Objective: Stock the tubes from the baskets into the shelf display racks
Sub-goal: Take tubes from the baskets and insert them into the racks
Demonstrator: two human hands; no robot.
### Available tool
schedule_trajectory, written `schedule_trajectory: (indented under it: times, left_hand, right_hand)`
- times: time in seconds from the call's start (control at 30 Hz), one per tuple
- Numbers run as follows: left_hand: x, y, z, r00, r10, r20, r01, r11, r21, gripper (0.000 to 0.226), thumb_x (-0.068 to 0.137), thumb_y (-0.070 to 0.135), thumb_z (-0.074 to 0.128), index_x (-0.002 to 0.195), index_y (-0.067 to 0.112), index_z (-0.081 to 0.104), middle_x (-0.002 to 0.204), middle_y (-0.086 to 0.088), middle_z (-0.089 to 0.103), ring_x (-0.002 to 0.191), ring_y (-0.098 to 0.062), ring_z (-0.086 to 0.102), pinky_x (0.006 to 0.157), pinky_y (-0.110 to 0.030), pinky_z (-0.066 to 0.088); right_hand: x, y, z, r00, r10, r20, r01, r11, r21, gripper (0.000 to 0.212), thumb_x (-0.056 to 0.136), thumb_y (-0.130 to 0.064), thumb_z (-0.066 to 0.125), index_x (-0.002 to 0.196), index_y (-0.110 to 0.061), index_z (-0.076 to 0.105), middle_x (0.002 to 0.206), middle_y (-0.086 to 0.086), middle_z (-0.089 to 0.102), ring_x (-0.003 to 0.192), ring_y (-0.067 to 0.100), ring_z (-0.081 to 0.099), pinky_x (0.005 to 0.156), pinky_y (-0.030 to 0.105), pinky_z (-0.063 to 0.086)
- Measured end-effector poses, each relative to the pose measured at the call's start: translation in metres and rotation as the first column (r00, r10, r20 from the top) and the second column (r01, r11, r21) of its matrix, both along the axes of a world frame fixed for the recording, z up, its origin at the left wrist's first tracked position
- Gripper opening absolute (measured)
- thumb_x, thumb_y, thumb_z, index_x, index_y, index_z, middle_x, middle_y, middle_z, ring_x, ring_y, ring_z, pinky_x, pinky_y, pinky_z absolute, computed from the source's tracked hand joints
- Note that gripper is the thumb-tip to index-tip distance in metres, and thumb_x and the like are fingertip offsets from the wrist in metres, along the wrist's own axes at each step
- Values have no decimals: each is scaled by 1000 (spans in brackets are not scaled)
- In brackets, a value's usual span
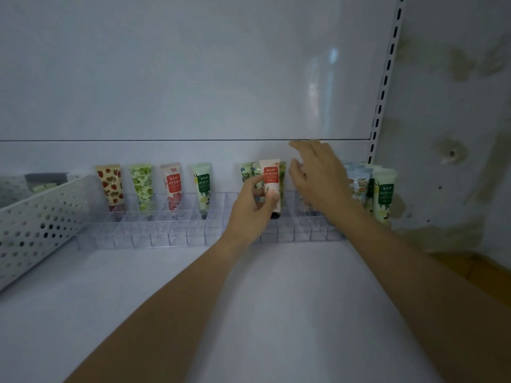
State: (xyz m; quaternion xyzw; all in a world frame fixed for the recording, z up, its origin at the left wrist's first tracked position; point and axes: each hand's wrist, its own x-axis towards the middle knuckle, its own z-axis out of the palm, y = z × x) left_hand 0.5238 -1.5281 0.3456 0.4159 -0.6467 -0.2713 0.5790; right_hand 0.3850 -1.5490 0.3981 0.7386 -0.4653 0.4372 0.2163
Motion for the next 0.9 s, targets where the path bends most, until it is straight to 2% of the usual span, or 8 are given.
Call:
schedule_trajectory:
  times: [0.17,0.33,0.4,0.47,0.53,0.6,0.8,0.9]
  left_hand:
    - [0,2,-1,997,-79,8,79,997,-26,32,93,25,53,123,19,44,102,8,58,81,14,58,65,-2,44]
    - [1,5,-3,992,-91,92,96,994,-60,34,92,28,55,123,17,46,111,10,57,98,6,57,78,-12,50]
    - [0,9,-2,983,-85,162,93,995,-45,30,92,32,53,119,22,46,115,5,59,102,-4,60,82,-18,51]
    - [1,11,-4,907,32,420,11,995,-100,34,93,38,48,122,20,48,118,2,60,106,-11,59,86,-24,48]
    - [5,11,-9,636,245,732,-72,963,-259,44,94,45,43,128,17,49,131,1,54,119,-16,49,96,-31,41]
    - [8,12,-13,451,314,836,-77,946,-314,50,93,51,39,133,22,46,144,5,40,132,-13,35,107,-32,27]
    - [10,14,-14,402,268,875,-78,963,-259,55,92,52,38,141,26,34,153,9,25,140,-10,21,114,-34,18]
    - [9,14,-15,407,249,879,-88,968,-234,56,93,51,38,142,27,32,154,9,23,141,-11,19,115,-36,15]
  right_hand:
    - [21,3,-19,948,114,297,-213,921,326,50,92,-32,51,138,-17,39,131,11,44,114,23,48,87,31,41]
    - [18,4,-18,788,187,586,-449,826,340,57,86,-24,65,135,-12,40,126,8,48,113,19,50,92,29,46]
    - [16,6,-17,811,191,554,-414,855,312,56,85,-19,66,135,-11,41,126,9,48,113,20,50,92,27,44]
    - [10,7,-14,835,173,522,-344,905,249,55,87,-15,62,137,-11,38,129,10,46,113,21,50,92,27,43]
    - [0,8,-11,854,135,502,-262,946,192,57,90,-13,56,142,-17,31,133,9,41,111,20,50,88,26,42]
    - [-12,8,-11,899,89,430,-176,970,168,58,93,-12,51,145,-20,26,136,10,37,110,21,48,86,26,39]
    - [-23,5,-22,971,-19,240,-43,967,252,53,94,-13,50,143,-12,29,141,12,28,114,30,47,93,39,42]
    - [-21,1,-26,998,-65,26,54,950,307,58,94,-16,49,146,-10,23,146,13,24,120,30,43,93,40,41]
